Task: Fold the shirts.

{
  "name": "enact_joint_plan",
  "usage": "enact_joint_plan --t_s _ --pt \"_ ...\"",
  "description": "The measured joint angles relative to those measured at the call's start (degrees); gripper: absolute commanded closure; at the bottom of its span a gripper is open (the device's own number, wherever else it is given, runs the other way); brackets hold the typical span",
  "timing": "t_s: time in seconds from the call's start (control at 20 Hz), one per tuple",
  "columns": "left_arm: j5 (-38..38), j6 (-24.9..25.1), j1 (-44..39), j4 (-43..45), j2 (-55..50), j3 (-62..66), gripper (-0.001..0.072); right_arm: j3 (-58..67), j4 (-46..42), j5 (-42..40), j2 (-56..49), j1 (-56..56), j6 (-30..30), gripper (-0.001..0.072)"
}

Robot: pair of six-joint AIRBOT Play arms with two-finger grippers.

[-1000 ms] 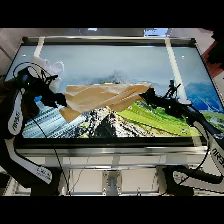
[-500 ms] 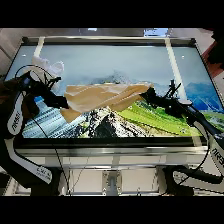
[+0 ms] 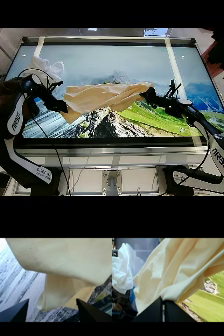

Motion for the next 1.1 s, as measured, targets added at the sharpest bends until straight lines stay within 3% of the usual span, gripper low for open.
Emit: enact_joint_plan --t_s 0.05,0.1,0.2,0.25,0.7,0.85,1.1 --pt "-0.2 0.1 0.0 0.3 0.0 -0.2 0.0017 0.0 0.1 0.0 0.0 0.0 0.0 0.0681" --pt "-0.3 0.2 0.0 0.6 0.0 -0.3 0.0118 0.0 0.1 -0.1 0.0 0.0 0.0 0.0681" --pt "0.0 0.3 0.0 0.8 -0.1 -0.5 0.0615 0.0 0.2 -0.1 0.0 0.0 0.0 0.0681" --pt "0.2 0.3 0.0 0.1 -0.2 -0.6 0.0691 0.0 0.2 -0.1 0.0 0.0 0.0 0.0681" --pt "-3.3 -0.2 0.0 -10.3 4.3 6.6 0.0694 10.6 -1.4 3.3 2.1 -2.0 -5.0 0.0684" --pt "-3.8 -1.7 0.0 -12.9 12.2 14.7 0.0693 17.5 -7.5 8.5 7.3 -5.9 -4.3 0.0684" --pt "-2.1 -4.3 0.4 -12.7 31.1 26.0 0.0694 29.6 -24.7 19.9 23.5 -16.0 1.8 0.0686"
